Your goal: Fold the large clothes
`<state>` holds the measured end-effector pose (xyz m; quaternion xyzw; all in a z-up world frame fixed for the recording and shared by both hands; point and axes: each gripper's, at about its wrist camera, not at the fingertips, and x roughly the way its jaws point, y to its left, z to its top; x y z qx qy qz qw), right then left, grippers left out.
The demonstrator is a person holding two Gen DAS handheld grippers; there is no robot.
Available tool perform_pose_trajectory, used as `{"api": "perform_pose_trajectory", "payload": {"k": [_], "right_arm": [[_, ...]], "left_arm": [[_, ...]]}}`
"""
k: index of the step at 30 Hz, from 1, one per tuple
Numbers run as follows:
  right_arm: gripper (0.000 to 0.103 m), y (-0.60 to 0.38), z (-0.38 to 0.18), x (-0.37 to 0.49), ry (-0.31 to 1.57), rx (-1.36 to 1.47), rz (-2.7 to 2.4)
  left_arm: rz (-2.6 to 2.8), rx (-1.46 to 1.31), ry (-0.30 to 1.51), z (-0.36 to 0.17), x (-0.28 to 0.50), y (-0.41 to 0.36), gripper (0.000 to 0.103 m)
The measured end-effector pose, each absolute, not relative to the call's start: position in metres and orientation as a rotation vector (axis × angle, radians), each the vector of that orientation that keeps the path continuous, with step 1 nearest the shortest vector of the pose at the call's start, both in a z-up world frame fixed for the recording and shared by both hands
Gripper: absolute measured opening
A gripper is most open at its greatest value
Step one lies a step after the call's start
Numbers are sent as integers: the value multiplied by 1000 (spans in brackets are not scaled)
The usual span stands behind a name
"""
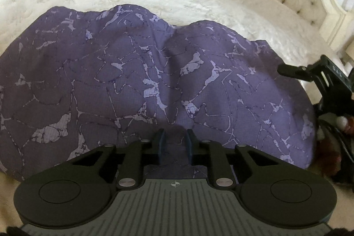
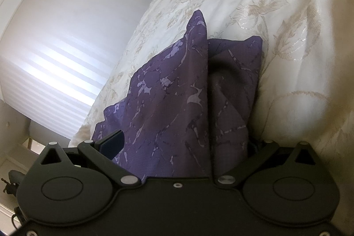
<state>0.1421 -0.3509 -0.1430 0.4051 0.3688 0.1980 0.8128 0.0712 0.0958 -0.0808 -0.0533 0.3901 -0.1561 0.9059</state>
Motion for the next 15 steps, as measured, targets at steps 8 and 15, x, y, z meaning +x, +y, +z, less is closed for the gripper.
{"api": "perform_pose_trajectory", "payload": {"k": [8, 15], "right_arm": [[69, -347, -132, 128, 845, 798, 412], [36, -339, -96, 119, 832, 675, 357]], "left_arm": [[-333, -151, 811, -82, 73, 101, 20], [-347, -170, 818, -71, 60, 108, 20]]}}
